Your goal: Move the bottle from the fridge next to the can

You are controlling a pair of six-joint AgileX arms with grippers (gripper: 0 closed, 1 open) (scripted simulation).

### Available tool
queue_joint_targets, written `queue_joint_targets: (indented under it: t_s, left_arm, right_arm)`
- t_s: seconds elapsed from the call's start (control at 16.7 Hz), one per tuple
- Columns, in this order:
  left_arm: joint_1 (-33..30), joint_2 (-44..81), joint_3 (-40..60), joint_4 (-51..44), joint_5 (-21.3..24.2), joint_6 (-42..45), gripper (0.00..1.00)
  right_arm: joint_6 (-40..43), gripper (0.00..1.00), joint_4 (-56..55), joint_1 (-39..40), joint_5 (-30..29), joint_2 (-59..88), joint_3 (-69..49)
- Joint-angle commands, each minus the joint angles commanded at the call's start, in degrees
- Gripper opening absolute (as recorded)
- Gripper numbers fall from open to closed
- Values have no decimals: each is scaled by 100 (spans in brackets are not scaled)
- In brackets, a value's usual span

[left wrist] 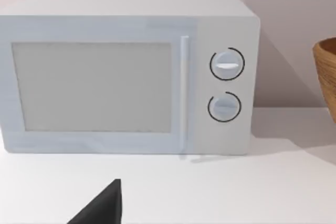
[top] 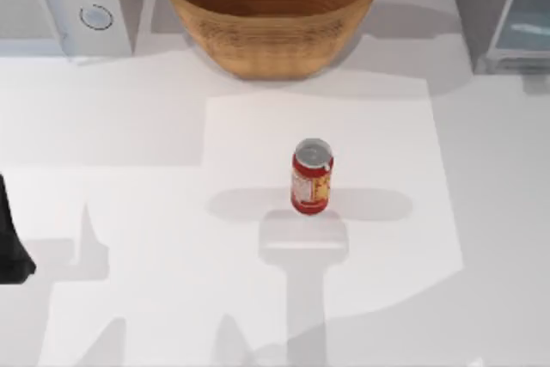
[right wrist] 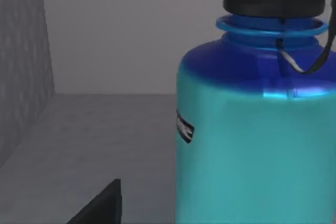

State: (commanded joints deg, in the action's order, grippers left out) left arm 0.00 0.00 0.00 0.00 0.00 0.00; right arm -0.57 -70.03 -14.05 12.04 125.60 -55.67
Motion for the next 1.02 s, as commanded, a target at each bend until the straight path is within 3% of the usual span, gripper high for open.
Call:
queue_joint_targets:
  t_s: [1.02]
  left_arm:
    - [0, 0, 0, 0, 0, 0, 100]
  right_arm:
    - [9, 100, 870, 164, -174, 805, -1671]
